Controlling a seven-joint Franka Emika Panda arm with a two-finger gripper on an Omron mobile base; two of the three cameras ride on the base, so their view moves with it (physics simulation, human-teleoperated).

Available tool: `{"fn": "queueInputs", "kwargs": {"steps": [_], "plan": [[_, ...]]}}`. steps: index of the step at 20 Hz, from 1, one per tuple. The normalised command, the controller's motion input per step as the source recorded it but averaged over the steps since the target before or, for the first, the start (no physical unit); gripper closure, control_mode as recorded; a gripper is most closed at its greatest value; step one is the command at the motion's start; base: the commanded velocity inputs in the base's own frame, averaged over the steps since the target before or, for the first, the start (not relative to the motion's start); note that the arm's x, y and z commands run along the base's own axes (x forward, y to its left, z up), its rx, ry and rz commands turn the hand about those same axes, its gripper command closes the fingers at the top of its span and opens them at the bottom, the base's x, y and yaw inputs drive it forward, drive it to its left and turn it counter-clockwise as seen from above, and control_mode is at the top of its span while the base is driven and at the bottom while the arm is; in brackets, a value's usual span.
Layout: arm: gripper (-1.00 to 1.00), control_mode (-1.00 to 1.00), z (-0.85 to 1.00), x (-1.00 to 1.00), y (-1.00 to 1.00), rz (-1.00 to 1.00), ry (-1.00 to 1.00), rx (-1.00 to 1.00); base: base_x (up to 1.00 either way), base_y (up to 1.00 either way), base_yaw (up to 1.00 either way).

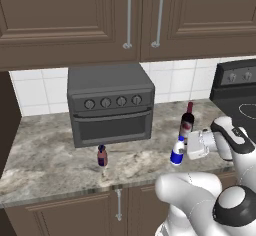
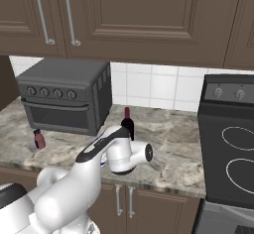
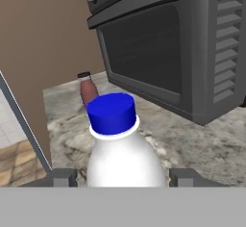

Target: Place the drinks on the dining counter in a tight cluster.

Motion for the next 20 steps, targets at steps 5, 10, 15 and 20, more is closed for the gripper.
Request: {"fn": "queueInputs", "kwargs": {"steps": [5,10,15,20], "plan": [[1.0,-1.0,0.0,0.0,0.0,0.0,0.0,0.0,0.0,0.0,0.0],[1.0,-1.0,0.07,-0.22,0.0,0.01,-0.04,0.0,0.0,0.0,0.0],[1.0,-1.0,0.63,-0.39,0.07,0.03,-0.02,-0.01,0.0,0.0,0.0],[1.0,-1.0,0.98,-0.47,0.12,0.04,0.0,-0.02,0.0,0.0,0.0]]}}
